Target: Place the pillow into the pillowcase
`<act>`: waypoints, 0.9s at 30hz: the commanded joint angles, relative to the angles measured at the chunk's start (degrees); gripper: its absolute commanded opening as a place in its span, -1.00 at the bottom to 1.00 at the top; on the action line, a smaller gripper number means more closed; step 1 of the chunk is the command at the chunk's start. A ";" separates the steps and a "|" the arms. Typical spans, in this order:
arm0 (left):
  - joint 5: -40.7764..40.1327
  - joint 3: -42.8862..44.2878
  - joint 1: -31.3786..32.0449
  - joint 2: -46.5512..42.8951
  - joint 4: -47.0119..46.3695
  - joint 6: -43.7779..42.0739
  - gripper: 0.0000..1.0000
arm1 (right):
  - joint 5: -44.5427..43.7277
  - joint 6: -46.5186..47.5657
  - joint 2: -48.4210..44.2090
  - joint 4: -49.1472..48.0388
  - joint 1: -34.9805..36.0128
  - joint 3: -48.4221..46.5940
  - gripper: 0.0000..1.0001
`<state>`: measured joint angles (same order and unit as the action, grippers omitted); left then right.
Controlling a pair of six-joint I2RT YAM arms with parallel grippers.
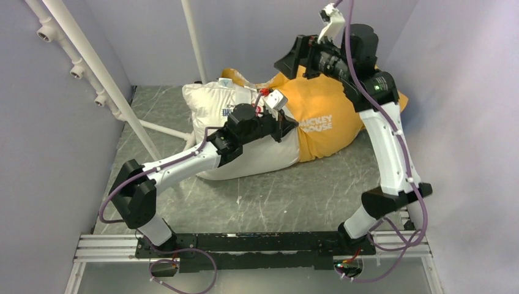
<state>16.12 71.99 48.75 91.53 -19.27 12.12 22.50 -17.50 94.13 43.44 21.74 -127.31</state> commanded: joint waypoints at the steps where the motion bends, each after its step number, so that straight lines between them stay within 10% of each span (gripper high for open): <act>1: -6.39 3.76 2.46 -3.52 -4.73 3.63 -1.00 | -10.98 4.40 -9.64 2.51 -0.29 7.15 0.82; 6: -15.71 2.36 1.66 -2.27 -3.66 2.51 -1.00 | -20.47 5.33 -17.81 3.62 -0.29 23.78 0.51; 18: -8.83 5.68 -6.04 1.43 -0.46 5.90 -1.00 | -19.98 1.58 -24.51 -6.66 0.49 52.65 -0.28; 27: -6.87 7.51 -6.12 2.13 1.02 5.29 -1.00 | -19.44 0.41 -21.06 -16.91 1.83 56.03 -0.03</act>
<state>7.22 76.34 42.48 94.56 -16.43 17.28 3.46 -16.29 71.81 35.53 22.83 -70.76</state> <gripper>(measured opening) 0.005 0.476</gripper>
